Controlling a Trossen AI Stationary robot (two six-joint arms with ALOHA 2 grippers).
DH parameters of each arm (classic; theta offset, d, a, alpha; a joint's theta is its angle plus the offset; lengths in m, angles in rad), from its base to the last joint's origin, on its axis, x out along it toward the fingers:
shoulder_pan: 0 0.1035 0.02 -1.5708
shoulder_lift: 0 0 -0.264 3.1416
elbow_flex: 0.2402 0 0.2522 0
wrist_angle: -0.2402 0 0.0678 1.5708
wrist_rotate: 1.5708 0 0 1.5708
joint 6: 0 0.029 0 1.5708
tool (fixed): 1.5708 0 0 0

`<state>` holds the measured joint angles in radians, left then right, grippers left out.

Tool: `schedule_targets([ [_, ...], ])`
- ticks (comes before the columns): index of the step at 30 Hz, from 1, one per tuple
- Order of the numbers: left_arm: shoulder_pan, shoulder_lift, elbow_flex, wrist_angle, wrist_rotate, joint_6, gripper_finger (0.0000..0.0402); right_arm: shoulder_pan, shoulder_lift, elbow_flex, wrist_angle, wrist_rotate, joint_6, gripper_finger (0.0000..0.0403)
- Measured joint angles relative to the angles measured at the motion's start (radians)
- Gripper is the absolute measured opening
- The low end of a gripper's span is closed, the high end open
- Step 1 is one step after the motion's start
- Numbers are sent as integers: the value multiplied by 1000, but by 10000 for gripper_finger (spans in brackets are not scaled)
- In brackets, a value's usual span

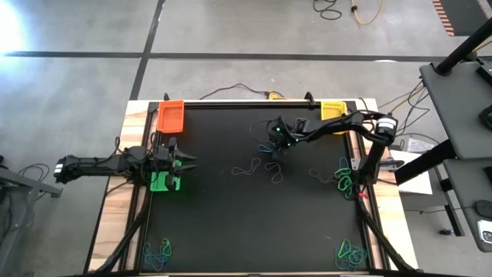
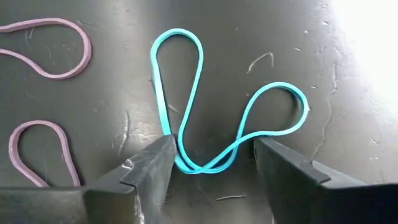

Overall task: Sort rubber bands into baskets
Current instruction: Put the center blue rubber band into the yellow bin

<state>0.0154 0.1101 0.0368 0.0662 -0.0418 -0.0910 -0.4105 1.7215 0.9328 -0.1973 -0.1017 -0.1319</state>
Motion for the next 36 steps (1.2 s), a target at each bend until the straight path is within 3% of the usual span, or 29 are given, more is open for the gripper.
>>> schedule_targets([
  [15,0,0,0,0,0,0,115,7,3,-3,1,3,-23,17],
  [30,0,0,0,0,0,0,115,4,-157,-6,-17,357,-52,12],
  [36,0,0,0,0,0,0,115,4,-236,-5,-100,614,-19,12],
])
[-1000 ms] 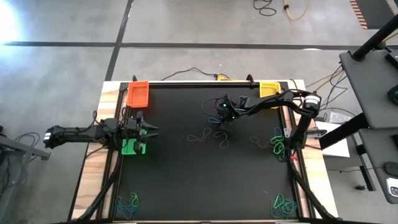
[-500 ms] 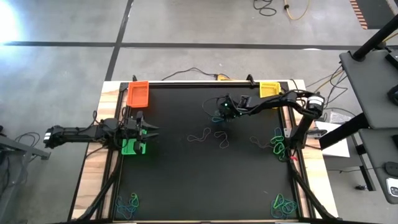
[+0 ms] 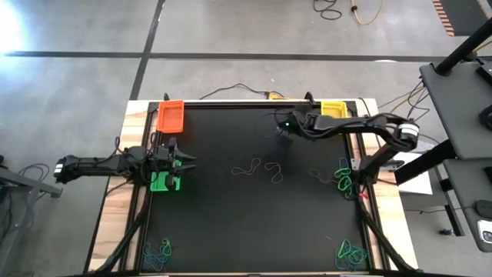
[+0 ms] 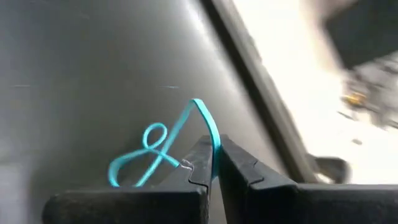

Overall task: Sort rubber bands into baskets
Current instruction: Put the center blue rubber band into the yellow bin

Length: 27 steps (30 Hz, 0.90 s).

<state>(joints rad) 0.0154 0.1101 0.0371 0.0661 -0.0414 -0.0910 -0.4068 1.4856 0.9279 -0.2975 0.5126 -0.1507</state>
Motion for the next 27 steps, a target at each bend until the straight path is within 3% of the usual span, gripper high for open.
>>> schedule_targets([
  [4,0,0,0,0,0,0,115,-18,-82,0,-101,141,43,12],
  [14,0,0,0,0,0,0,115,-228,-268,1,-307,145,191,12],
  [21,0,0,0,0,0,0,115,-314,-272,18,-407,179,200,12],
  [27,0,0,0,0,0,0,115,-346,-270,144,-546,232,206,12],
])
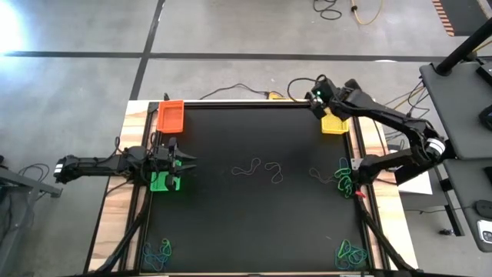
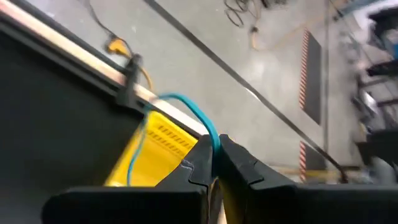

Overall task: Sort rubber bands into baskets
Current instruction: Put the center blue rubber band into the yellow bin

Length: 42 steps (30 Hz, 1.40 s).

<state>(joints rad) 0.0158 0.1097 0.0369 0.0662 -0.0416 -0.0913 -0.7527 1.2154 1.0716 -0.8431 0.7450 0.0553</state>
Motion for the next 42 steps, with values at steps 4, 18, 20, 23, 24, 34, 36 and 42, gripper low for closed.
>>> schedule_targets([
  [4,0,0,0,0,0,0,115,-18,12,55,-118,-15,124,12],
  [18,0,0,0,0,0,0,115,-39,215,-44,-141,16,200,12],
  [20,0,0,0,0,0,0,115,-55,267,-51,-145,9,162,12],
  [23,0,0,0,0,0,0,115,-92,337,-51,-136,-68,133,12],
  [24,0,0,0,0,0,0,115,-106,360,-48,-131,-115,124,12],
  [34,0,0,0,0,0,0,115,-174,450,-4,-56,-263,127,13],
  [36,0,0,0,0,0,0,115,-177,450,-2,-52,-266,126,13],
  [42,0,0,0,0,0,0,115,-184,415,2,-66,-251,147,17],
])
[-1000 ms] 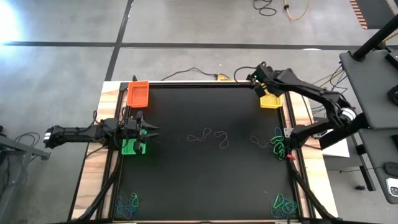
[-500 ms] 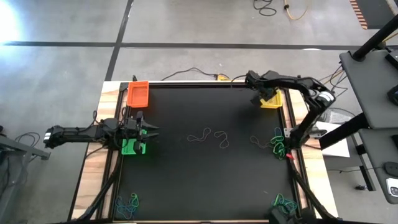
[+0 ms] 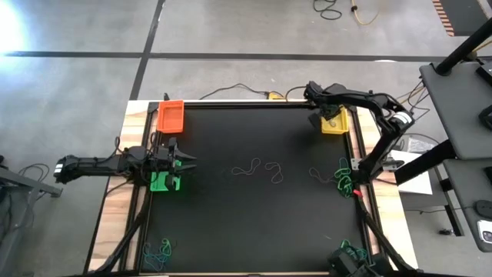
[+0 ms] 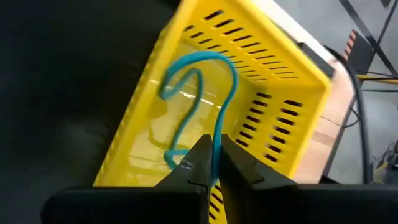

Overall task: Sort rubber bands into baskets
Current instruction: Put the center blue rubber band into the yellow bin, then put the middle right blue rubber band into the yellow bin

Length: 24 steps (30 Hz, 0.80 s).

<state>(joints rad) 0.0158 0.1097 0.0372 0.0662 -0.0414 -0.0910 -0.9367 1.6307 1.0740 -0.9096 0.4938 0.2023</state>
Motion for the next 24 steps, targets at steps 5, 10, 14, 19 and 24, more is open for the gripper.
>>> schedule_targets([
  [5,0,0,0,0,0,0,115,0,-52,0,-5,-65,12,71],
  [10,0,0,0,0,0,0,115,8,-100,0,-33,-76,0,155],
  [14,0,0,0,0,0,0,115,70,-192,0,-62,-91,5,195],
  [19,0,0,0,0,0,0,115,258,-351,0,-73,-258,57,200],
  [24,0,0,0,0,0,0,115,513,-462,-25,-123,-323,257,185],
])
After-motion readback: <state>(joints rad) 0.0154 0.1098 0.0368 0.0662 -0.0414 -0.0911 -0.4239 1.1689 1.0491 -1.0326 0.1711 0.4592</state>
